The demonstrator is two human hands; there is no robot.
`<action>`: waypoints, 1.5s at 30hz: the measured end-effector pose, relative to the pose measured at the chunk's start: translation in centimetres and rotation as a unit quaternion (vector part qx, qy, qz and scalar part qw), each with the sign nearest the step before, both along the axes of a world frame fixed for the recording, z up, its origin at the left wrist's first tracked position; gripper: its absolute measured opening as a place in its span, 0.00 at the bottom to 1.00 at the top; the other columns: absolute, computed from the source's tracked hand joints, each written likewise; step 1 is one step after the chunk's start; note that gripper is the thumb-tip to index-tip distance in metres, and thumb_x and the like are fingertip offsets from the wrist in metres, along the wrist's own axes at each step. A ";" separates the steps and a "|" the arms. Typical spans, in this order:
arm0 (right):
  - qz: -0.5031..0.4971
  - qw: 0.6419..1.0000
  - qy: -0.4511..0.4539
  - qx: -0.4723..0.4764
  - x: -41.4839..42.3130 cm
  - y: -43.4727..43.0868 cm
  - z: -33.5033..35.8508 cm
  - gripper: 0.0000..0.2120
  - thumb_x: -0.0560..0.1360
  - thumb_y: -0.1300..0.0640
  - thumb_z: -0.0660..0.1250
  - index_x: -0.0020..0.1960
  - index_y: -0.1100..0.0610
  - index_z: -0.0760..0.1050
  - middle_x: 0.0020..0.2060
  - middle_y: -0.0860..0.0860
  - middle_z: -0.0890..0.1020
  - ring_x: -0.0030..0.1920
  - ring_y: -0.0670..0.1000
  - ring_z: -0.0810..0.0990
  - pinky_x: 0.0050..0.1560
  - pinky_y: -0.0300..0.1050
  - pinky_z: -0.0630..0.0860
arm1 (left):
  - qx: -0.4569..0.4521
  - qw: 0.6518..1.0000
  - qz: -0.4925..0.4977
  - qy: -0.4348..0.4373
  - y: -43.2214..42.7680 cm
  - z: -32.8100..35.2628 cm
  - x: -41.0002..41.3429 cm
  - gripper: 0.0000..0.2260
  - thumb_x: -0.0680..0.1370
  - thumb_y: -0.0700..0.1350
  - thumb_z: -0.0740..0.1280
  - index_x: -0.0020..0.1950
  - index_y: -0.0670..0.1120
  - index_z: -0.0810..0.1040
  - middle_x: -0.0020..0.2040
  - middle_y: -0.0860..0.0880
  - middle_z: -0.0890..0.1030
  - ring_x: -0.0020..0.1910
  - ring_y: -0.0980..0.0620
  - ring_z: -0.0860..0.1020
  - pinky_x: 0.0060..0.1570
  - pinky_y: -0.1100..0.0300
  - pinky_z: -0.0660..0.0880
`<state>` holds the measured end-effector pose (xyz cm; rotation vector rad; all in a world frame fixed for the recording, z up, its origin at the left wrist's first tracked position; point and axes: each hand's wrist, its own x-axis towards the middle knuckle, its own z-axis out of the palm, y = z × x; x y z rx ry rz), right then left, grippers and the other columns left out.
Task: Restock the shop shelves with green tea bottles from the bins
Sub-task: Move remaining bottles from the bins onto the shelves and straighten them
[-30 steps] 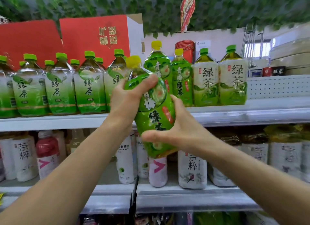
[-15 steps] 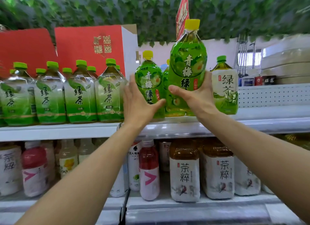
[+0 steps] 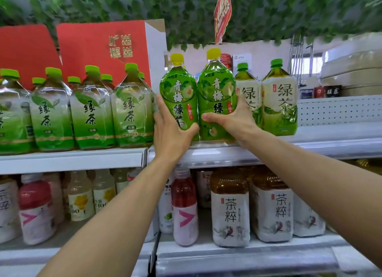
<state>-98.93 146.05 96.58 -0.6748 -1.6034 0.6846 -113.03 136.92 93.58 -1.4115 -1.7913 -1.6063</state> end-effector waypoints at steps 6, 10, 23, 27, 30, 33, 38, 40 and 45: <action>-0.023 0.999 -0.037 -0.006 -0.1 -0.5 0.0 0.58 0.57 0.41 0.83 0.77 0.53 0.54 0.74 0.55 0.66 0.73 0.56 0.65 0.75 0.58 0.62 | 0.006 1.000 0.015 0.015 0.2 -0.2 -0.1 0.54 0.73 0.58 0.73 0.81 0.50 0.35 0.76 0.40 0.62 0.70 0.37 0.70 0.62 0.46 0.71; -0.058 0.995 -0.081 0.021 0.0 -1.3 -0.1 0.57 0.62 0.40 0.81 0.78 0.55 0.51 0.76 0.55 0.63 0.75 0.55 0.62 0.74 0.52 0.58 | 0.032 0.997 0.034 0.055 0.4 -0.8 -0.1 0.53 0.74 0.56 0.73 0.82 0.45 0.37 0.79 0.38 0.57 0.77 0.40 0.60 0.71 0.48 0.64; -0.243 0.932 -0.132 0.234 10.7 0.0 -1.1 0.33 0.71 0.44 0.75 0.69 0.57 0.67 0.64 0.54 0.70 0.65 0.55 0.67 0.62 0.52 0.70 | 0.090 0.961 0.000 0.262 -0.5 -1.7 5.9 0.34 0.79 0.51 0.67 0.81 0.44 0.58 0.81 0.44 0.53 0.81 0.47 0.50 0.76 0.69 0.43; -0.213 0.963 -0.095 0.134 14.5 4.4 0.7 0.49 0.64 0.44 0.80 0.73 0.60 0.57 0.67 0.57 0.66 0.69 0.56 0.64 0.69 0.55 0.65 | 0.043 0.964 -0.106 0.238 2.6 -0.8 13.0 0.35 0.78 0.47 0.70 0.81 0.48 0.57 0.79 0.47 0.58 0.79 0.52 0.56 0.74 0.64 0.55; -0.104 0.989 -0.092 0.050 15.9 7.7 2.0 0.54 0.59 0.45 0.83 0.72 0.61 0.54 0.67 0.57 0.69 0.70 0.56 0.67 0.70 0.52 0.66 | -0.017 0.989 -0.076 0.127 6.2 0.4 16.5 0.40 0.78 0.49 0.71 0.82 0.46 0.50 0.80 0.45 0.55 0.79 0.47 0.54 0.78 0.54 0.53; -0.019 0.996 -0.092 0.001 15.6 10.3 2.7 0.50 0.61 0.52 0.84 0.70 0.61 0.54 0.54 0.48 0.73 0.63 0.52 0.74 0.59 0.45 0.71 | -0.066 0.996 -0.059 0.001 8.8 1.8 17.5 0.45 0.78 0.50 0.71 0.82 0.45 0.41 0.80 0.42 0.53 0.79 0.43 0.54 0.78 0.46 0.52; 0.081 0.993 -0.073 -0.039 15.0 12.4 2.7 0.43 0.60 0.56 0.84 0.67 0.59 0.63 0.46 0.46 0.81 0.48 0.45 0.81 0.54 0.49 0.81 | -0.074 0.992 -0.019 -0.101 11.0 2.7 17.2 0.39 0.76 0.45 0.71 0.81 0.44 0.52 0.75 0.41 0.67 0.73 0.40 0.66 0.73 0.44 0.64; 0.100 0.992 -0.073 -0.033 15.3 13.1 2.8 0.37 0.60 0.57 0.84 0.60 0.57 0.67 0.45 0.46 0.82 0.44 0.42 0.82 0.49 0.44 0.82 | -0.067 0.990 -0.007 -0.127 11.1 3.0 17.1 0.37 0.75 0.44 0.73 0.79 0.43 0.56 0.72 0.40 0.69 0.72 0.40 0.68 0.71 0.44 0.67; 0.090 0.993 -0.076 -0.019 17.4 14.1 2.8 0.34 0.58 0.52 0.85 0.57 0.51 0.69 0.48 0.47 0.82 0.47 0.45 0.82 0.43 0.42 0.81 | -0.070 0.987 -0.010 -0.144 11.4 3.2 17.7 0.38 0.73 0.46 0.76 0.76 0.46 0.59 0.69 0.43 0.65 0.70 0.42 0.66 0.73 0.42 0.65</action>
